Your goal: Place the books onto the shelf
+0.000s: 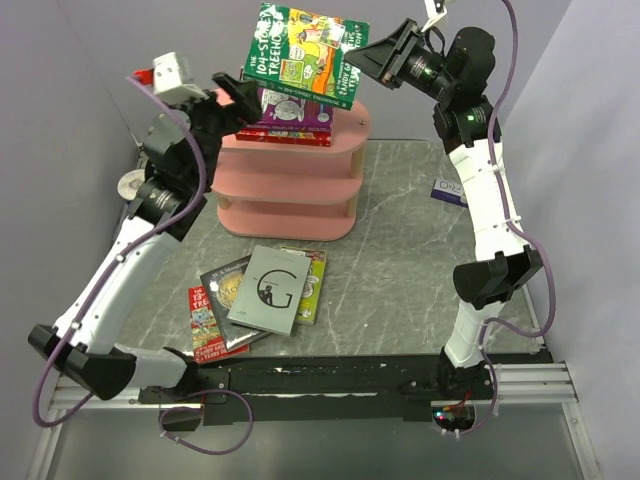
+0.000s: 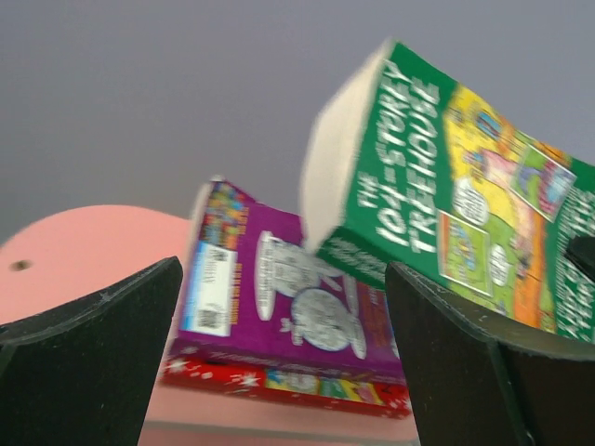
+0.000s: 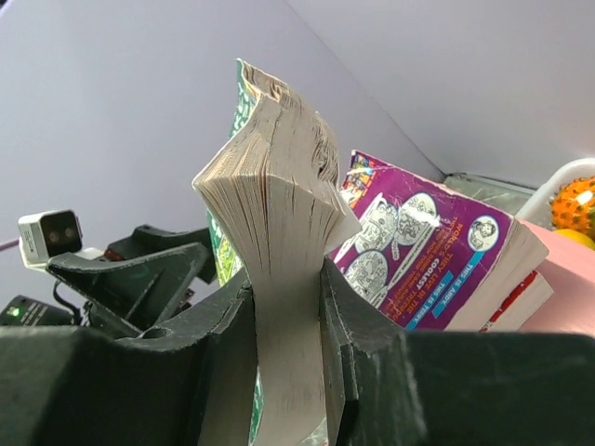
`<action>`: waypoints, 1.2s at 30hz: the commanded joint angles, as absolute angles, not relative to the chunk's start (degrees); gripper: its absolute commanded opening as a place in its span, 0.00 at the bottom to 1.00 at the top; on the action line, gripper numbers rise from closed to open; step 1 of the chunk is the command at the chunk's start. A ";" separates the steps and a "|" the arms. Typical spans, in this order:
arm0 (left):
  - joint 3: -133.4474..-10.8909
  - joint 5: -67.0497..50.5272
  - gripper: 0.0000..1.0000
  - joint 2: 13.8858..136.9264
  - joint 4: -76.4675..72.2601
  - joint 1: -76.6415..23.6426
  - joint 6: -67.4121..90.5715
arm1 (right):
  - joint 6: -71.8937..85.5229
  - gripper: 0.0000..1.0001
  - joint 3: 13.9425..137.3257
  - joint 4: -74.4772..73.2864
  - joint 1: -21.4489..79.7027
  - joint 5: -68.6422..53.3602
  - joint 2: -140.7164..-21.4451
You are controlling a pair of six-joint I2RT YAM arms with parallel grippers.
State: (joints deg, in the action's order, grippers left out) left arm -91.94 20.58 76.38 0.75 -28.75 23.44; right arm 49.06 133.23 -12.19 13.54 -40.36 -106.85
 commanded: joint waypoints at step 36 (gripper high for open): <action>-82.27 10.63 0.97 71.19 15.82 -8.70 44.30 | 50.45 0.00 143.79 -13.45 13.18 -44.65 -117.86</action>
State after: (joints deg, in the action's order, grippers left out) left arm -82.21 12.73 70.67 18.11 -8.93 43.38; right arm 49.87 139.90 -17.54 13.50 -43.16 -118.67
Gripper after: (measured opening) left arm 0.969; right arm 0.338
